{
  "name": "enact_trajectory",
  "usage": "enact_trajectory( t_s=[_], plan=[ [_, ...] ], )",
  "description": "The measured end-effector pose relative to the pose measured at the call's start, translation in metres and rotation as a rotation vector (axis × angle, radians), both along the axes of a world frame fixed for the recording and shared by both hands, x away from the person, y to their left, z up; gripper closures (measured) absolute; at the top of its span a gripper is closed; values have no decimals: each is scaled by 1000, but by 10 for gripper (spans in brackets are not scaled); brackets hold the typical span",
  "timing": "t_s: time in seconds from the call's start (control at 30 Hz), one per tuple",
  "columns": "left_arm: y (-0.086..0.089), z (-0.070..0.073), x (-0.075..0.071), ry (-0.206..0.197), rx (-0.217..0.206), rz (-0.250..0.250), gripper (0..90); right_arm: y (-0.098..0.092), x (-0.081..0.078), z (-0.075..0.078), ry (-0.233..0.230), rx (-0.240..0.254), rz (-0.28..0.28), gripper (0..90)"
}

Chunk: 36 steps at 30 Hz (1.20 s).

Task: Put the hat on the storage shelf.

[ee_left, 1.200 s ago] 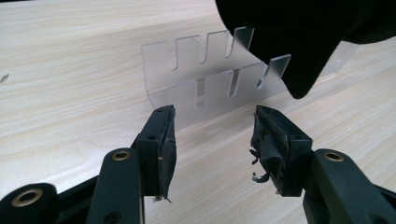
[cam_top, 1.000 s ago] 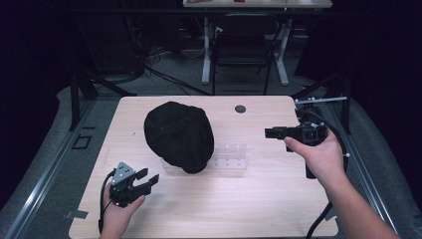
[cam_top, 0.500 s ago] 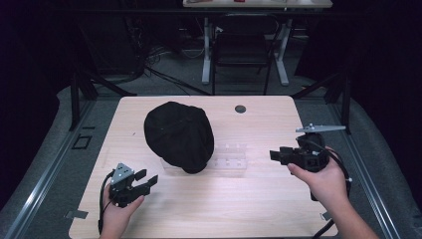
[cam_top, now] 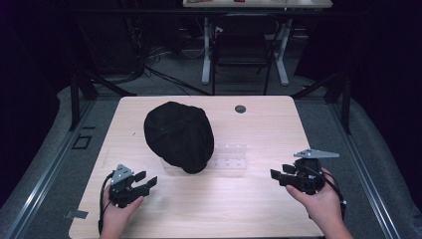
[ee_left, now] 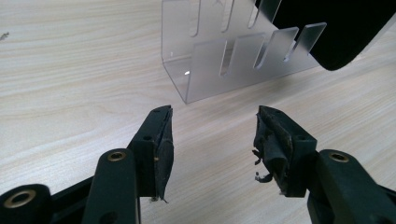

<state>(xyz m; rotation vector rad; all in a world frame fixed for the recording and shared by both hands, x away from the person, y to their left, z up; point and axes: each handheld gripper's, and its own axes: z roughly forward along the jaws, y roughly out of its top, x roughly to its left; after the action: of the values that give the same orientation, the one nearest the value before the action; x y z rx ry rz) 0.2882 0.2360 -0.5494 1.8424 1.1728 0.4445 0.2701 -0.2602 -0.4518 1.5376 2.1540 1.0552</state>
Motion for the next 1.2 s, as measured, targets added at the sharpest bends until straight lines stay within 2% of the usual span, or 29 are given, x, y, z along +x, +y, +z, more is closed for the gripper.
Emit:
enact_trajectory(
  t_s=[0.1,0.13,0.23,0.33,0.43,0.67,0.73,0.8,0.87,1.2],
  plan=[
    [0,-1,0,1,-2,-10,461,-2,-3,-13,3,8,-12,473],
    [0,-1,0,-2,-4,-14,458,-3,-5,-21,1,28,-22,457],
    [-1,-2,1,2,-5,-16,456,-3,-7,-29,-7,57,-34,445],
    [-1,-3,1,5,-5,-17,453,-3,-10,-40,-38,19,-56,444],
    [-2,-4,1,6,-2,-23,452,0,-14,-53,-78,12,-75,446],
    [-2,-6,1,9,0,-23,451,2,-15,-75,-54,27,-89,446],
    [-3,-6,0,9,3,-24,451,1,-15,-82,-67,29,-107,449],
    [-4,-6,0,10,2,-25,450,-1,-17,-87,-93,26,-127,449],
    [-4,-6,0,7,3,-27,450,-3,-19,-91,-107,45,-143,446],
    [-7,-8,1,10,14,-43,450,-11,-23,-103,-94,65,-166,441]
  ],
)
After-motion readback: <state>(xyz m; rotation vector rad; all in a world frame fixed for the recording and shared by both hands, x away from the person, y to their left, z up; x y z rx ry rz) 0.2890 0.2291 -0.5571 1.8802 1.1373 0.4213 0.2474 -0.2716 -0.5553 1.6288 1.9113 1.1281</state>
